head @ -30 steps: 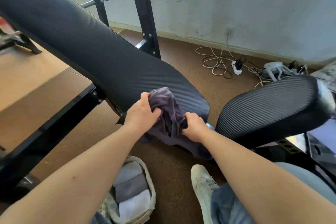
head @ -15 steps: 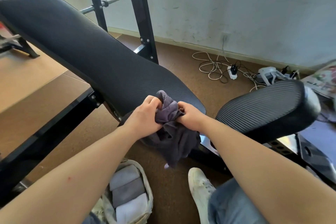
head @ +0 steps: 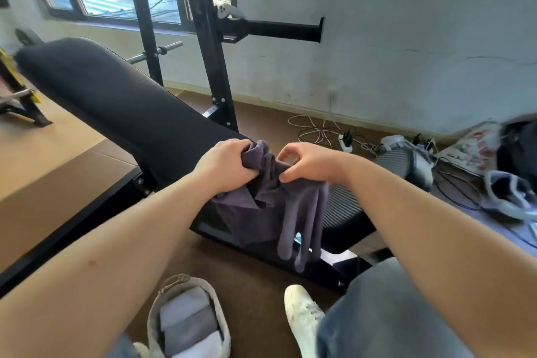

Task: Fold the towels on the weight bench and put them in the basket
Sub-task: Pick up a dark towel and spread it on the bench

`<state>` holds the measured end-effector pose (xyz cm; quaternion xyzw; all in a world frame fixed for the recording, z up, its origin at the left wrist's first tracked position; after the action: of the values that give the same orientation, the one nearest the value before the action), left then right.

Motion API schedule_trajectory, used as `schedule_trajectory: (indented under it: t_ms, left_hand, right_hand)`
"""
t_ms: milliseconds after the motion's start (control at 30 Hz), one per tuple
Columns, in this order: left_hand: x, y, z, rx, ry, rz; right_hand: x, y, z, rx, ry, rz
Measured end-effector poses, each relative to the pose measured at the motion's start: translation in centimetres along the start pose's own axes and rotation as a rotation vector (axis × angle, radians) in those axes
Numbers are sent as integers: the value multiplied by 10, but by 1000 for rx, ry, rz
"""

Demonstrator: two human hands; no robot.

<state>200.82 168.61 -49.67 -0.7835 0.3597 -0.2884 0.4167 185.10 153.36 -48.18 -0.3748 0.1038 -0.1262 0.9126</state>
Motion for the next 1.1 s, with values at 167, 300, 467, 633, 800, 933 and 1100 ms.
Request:
schedule_trajectory:
  t_ms: [167,300,467,633,800,933,1100]
  left_hand:
    - [0,-14,-26,-94,-168,-116]
    - [-1,-13,-53,-117,-149,-159]
    - [-2,-15,-102,-122,-98,-170]
    - [-7,-15,-152,-143,-111,-32]
    - [-5,7,-195,-127,-55,17]
    - [14,28,-223,-134,-30,-40]
    - [43,60,-240,-89,-45,-15]
  right_hand:
    - [-44,-53,5,-78,105,-6]
    - [-75,-83,7,-80,121,-127]
    - [-115,-109,13,-171,103,-245]
    - [-163,-142,0,-114,174,-357]
    - [-186,-166,-35,-264,265,-500]
    - [-188,-174,-61,-295,328,-677]
    - [-171,-175,-98,-401,499,-669]
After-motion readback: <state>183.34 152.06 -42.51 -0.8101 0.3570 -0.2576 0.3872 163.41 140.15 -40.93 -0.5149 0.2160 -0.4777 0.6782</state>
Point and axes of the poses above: each hand's wrist, its own x-axis towards the middle knuckle, its own y-axis out of the palm, z = x × y, the point moved 1 cm from there along x, towards the middle knuckle, and after that the axes turned 9 degrees about -y, right-handed, at the moved point
